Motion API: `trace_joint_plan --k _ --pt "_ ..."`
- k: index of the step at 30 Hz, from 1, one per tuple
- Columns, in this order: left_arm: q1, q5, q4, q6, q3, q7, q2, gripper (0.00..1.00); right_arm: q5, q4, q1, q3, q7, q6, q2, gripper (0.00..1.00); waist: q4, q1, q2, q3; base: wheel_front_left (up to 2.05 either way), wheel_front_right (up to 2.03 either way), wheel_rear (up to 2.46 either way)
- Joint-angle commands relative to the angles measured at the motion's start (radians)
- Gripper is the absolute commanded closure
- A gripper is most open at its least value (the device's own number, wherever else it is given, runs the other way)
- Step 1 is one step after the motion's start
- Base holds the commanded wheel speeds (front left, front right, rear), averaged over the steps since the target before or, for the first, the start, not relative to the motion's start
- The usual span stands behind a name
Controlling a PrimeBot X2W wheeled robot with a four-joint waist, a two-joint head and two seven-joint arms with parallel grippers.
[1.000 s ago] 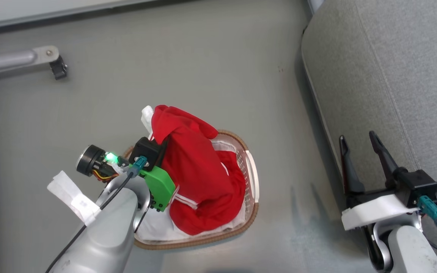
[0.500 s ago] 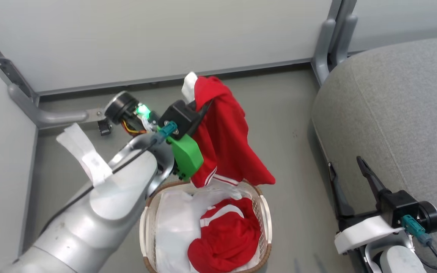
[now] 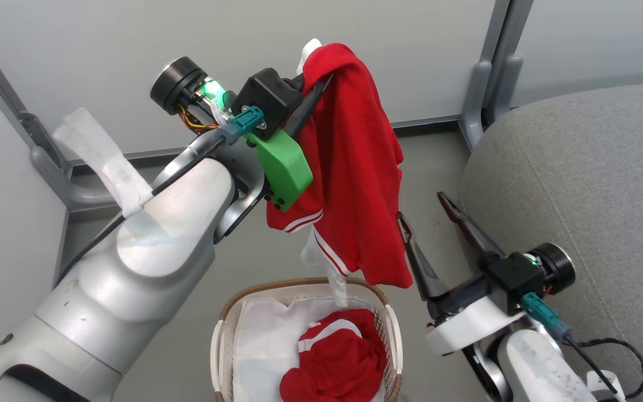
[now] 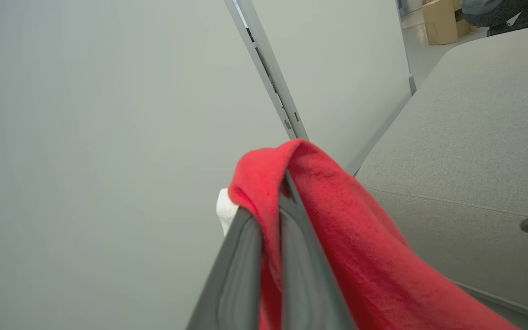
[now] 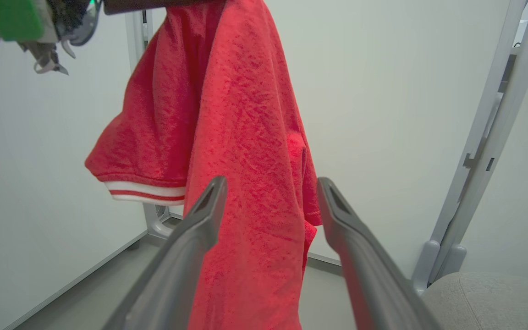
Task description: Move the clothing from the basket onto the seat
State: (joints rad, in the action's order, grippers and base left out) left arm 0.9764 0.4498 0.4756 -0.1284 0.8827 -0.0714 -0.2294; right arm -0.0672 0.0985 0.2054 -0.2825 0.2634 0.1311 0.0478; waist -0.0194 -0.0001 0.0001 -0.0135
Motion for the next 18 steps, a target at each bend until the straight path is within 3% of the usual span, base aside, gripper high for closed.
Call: trace_joint_plan --k 1,4,18 --pt "0.018 0.013 0.003 0.006 0.004 0.004 0.01 1.0 -0.003 -0.006 0.018 -0.026 0.002 0.0 0.004 0.0 0.002 0.0001 -0.0001 0.001 0.0 0.0 0.0" --pt "0.022 0.018 0.006 0.007 0.009 0.007 0.023 1.0 -0.006 0.003 0.046 -0.065 0.002 -0.001 0.005 0.0 0.005 0.0001 -0.0001 0.003 0.0 0.0 0.0" --pt "0.03 0.031 -0.016 0.013 0.046 0.027 0.103 1.0 0.044 0.206 0.195 -0.065 0.002 -0.001 0.005 0.0 0.055 0.0001 -0.0001 0.011 0.0 0.0 0.0"
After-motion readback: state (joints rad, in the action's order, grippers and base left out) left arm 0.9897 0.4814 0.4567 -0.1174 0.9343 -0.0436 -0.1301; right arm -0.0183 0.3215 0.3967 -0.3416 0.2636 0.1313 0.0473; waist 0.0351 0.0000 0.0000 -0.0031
